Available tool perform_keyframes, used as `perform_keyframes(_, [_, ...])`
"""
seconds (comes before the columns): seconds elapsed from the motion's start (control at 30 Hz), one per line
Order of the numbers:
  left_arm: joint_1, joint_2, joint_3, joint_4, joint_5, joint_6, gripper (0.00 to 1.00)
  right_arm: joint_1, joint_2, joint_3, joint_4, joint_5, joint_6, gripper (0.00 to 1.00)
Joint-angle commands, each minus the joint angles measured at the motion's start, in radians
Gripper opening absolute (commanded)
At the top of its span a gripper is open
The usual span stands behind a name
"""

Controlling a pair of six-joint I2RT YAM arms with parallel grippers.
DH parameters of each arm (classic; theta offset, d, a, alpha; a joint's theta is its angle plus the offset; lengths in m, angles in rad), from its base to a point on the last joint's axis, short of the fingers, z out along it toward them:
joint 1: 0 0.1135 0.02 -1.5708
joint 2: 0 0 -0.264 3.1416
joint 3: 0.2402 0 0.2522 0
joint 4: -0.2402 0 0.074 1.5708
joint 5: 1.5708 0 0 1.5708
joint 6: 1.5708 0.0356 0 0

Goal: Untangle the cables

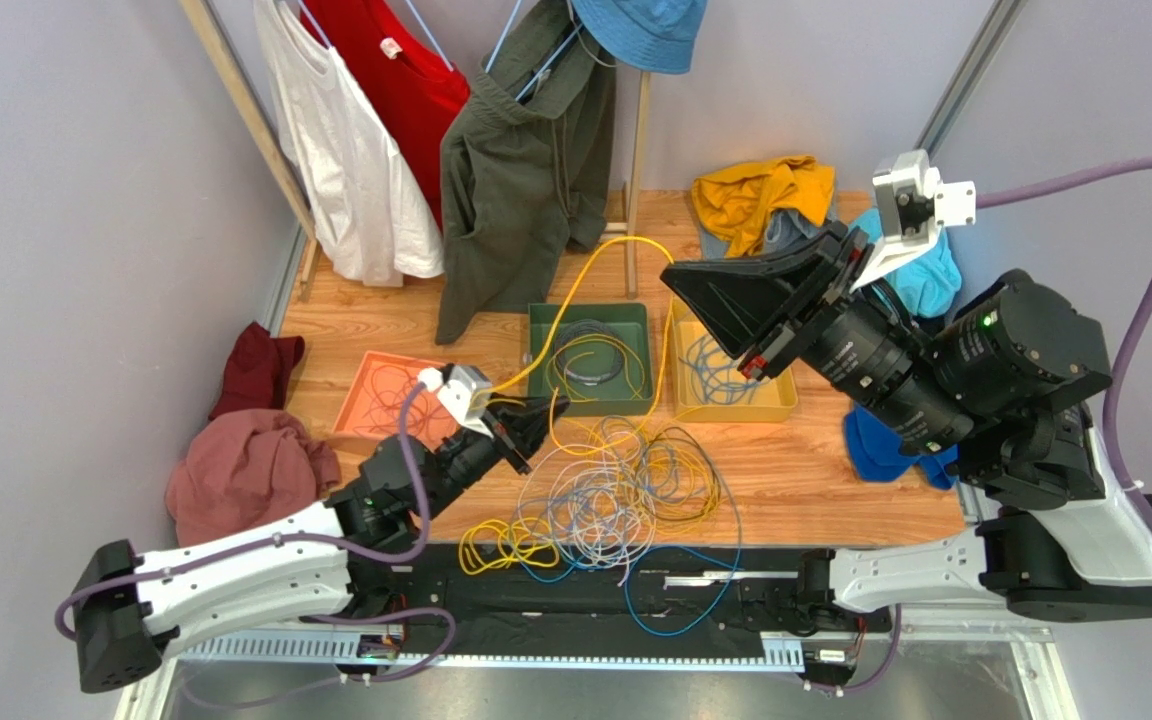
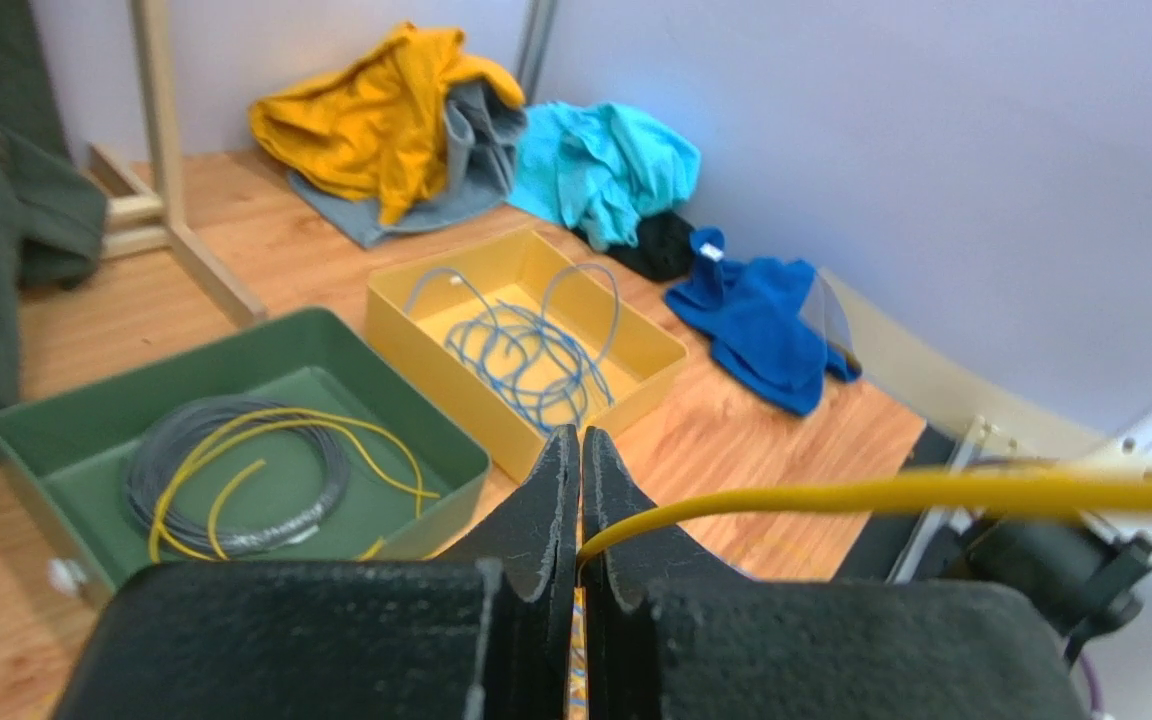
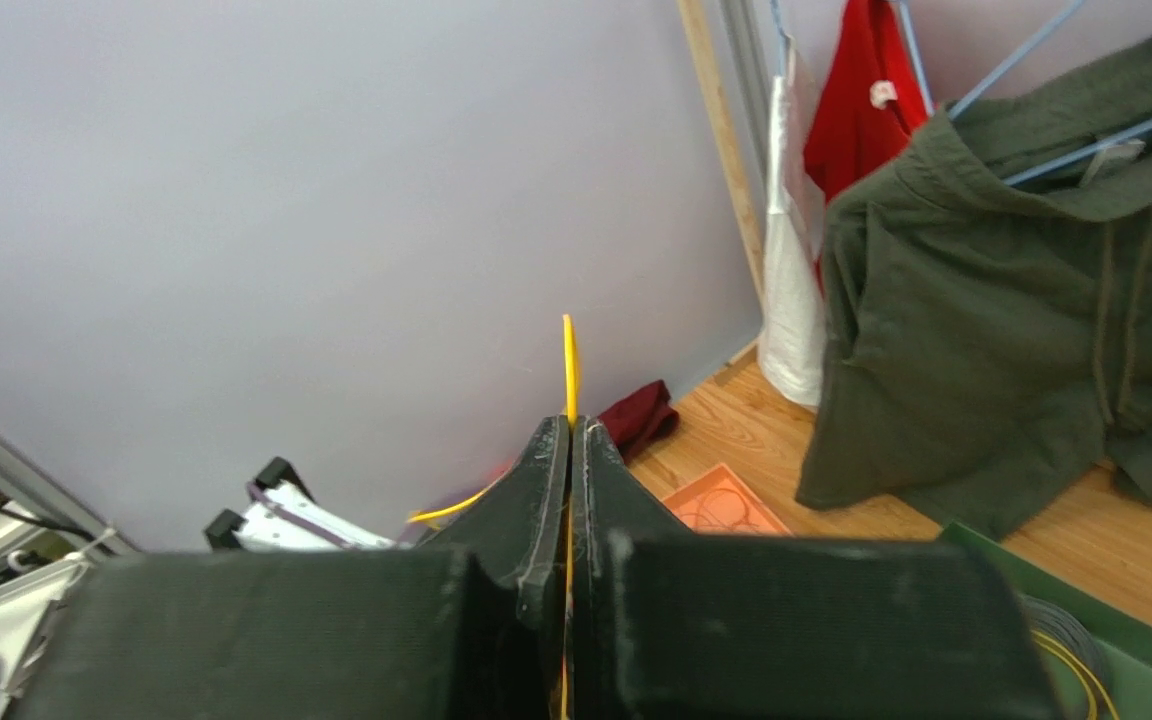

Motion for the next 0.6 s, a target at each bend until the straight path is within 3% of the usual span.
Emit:
perform_keyframes(0.0, [-0.003, -0.051, 0.226, -0.349, -0.109, -0.046, 0.00, 0.005, -0.050, -0.132, 0.068, 0.103, -0.066, 0.00])
perform_keyframes(0.07, [-0.003, -0.010, 0.333, -0.516, -0.146, -0.044, 0.00, -0.001, -0.061, -0.209, 0.098, 0.147, -0.088, 0.00])
perform_keyframes(0.17, [-0.003, 0.109, 0.616, -0.705, -0.168, -0.008, 0.00, -0.044, -0.061, -0.270, 0.135, 0.161, -0.111, 0.00])
perform_keyframes(0.27, [-0.002, 0.252, 0.807, -0.834, -0.206, 0.045, 0.00, -0.135, -0.032, -0.329, 0.173, 0.134, -0.122, 0.00])
perform_keyframes(0.43, [0.102, 0.407, 0.947, -0.893, -0.127, 0.028, 0.00, -0.238, 0.022, -0.350, 0.235, 0.071, -0.106, 0.00])
perform_keyframes(0.57, [0.170, 0.415, 0.981, -0.845, -0.036, -0.007, 0.00, -0.262, 0.054, -0.289, 0.235, 0.037, -0.129, 0.00])
